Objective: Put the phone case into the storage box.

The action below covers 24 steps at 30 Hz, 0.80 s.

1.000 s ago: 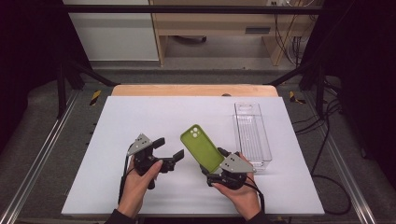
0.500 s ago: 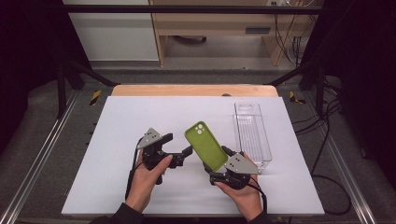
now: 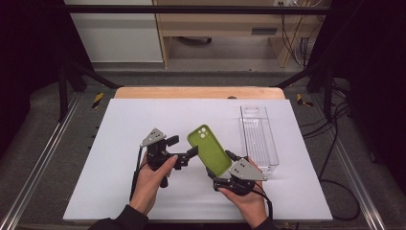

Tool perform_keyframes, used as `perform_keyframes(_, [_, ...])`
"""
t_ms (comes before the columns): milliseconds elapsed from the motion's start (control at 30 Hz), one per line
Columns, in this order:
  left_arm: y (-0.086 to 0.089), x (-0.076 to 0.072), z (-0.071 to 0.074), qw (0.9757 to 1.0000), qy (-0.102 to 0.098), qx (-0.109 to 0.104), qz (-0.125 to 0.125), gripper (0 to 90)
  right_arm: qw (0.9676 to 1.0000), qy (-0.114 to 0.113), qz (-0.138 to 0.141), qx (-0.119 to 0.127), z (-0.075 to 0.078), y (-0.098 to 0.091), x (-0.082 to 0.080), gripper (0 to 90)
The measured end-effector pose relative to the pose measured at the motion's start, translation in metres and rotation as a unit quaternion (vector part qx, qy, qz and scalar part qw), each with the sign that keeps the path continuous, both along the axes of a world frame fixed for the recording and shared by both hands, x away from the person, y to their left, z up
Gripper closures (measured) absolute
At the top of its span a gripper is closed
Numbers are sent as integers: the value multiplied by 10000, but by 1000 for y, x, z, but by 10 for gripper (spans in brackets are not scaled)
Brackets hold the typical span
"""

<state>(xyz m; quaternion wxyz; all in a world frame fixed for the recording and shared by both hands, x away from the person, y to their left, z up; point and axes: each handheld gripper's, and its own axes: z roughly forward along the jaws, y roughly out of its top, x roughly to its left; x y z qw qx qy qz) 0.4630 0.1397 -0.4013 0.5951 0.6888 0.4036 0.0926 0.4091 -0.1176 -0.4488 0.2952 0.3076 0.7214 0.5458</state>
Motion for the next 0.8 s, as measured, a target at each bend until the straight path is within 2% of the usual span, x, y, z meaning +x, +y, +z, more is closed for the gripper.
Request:
perform_keyframes(200, [-3, 1, 2, 9998, 55, -148, -76, 58, 10000, 12, -15, 44, 0, 2, 0, 173])
perform_keyframes(400, [-7, -1, 2, 9998, 72, -145, -83, 104, 10000, 5, -11, 83, -1, 4, 0, 172])
perform_keyframes(567, [-8, 1, 1, 9994, 117, -318, -49, 191, 9999, -21, -37, 134, 0, 3, -1, 172])
perform_keyframes(600, [-8, 1, 1, 9991, 150, -383, -57, 254, 9999, -20, -37, 140, 0, 3, 0, 172])
perform_keyframes(633, [-8, 2, 1, 9989, 181, -425, -58, 254, 9999, -20, -37, 140, 0, 3, 0, 172])
perform_keyframes(733, [-9, 2, 1, 9983, 223, -532, -59, 345, 9999, 4, -36, 154, -1, 4, 0, 172])
perform_keyframes(800, [-8, 2, 1, 9980, 244, -587, -33, 365, 9999, 10, -36, 157, -1, 4, 0, 171])
